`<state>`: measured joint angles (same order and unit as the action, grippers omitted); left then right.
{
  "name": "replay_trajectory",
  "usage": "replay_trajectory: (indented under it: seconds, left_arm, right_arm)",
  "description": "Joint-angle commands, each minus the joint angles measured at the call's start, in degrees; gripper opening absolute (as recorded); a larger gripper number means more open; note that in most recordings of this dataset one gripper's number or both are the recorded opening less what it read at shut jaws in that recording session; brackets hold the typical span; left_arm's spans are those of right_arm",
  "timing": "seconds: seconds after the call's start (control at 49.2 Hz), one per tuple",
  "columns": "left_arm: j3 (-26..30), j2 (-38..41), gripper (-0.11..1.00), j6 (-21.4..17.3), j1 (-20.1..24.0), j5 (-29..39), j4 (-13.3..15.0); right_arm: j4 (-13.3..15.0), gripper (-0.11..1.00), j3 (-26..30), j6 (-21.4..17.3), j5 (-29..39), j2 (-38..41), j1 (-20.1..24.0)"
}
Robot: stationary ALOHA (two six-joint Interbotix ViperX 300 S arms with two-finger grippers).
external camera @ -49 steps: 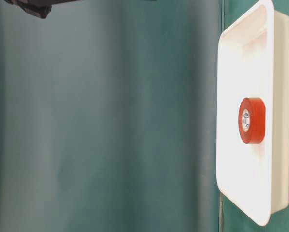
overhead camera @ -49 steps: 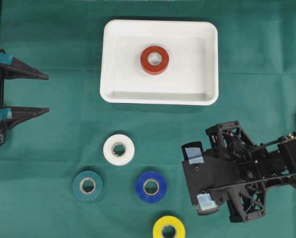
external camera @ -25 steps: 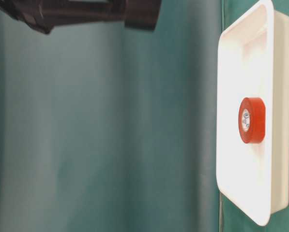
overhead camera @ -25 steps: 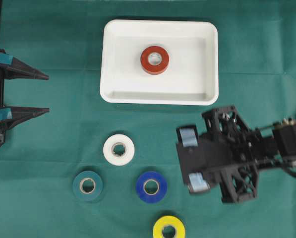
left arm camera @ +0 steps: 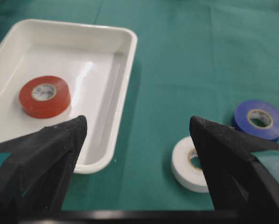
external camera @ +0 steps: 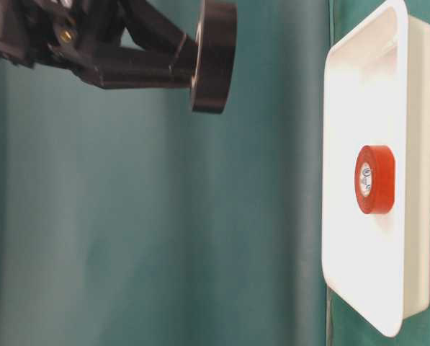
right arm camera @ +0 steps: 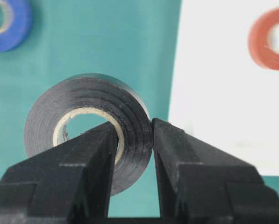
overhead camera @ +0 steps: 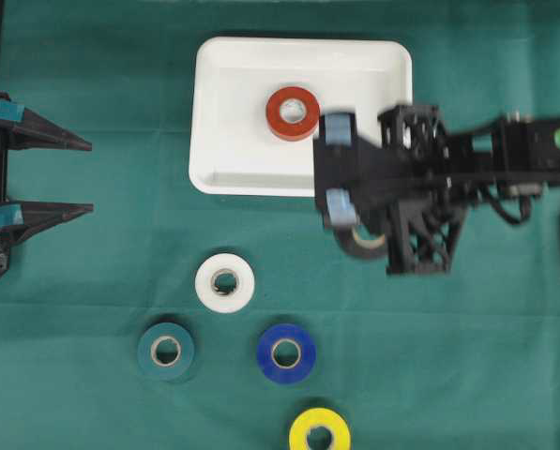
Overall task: Pick up the tape from a random location and place it into the white case.
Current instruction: 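Lift the black tape roll and carry it over the white tray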
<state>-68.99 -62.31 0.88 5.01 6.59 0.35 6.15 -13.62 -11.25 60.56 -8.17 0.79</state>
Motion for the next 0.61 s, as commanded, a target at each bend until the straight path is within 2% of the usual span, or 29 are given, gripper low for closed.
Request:
replay_trajectory:
  seconds: [0.0, 0.345, 0.589]
  left_arm:
    - [0.8, 0.5, 0.98, 0.0, 0.1, -0.3, 0.2]
    - [0.8, 0.5, 0.98, 0.0, 0.2, -0.2, 0.2]
    - [0.8, 0.5, 0.98, 0.0, 0.2, 1.1, 0.1]
  right_arm:
    - [0.1, 0.25, 0.4, 0.3, -0.4, -1.5, -3.1]
    - [0.3, 0.25, 0.0, 1.8, -4.1, -0.4, -14.2]
    - [3.7, 0.25, 0.0, 1.8, -5.2, 1.3, -20.1]
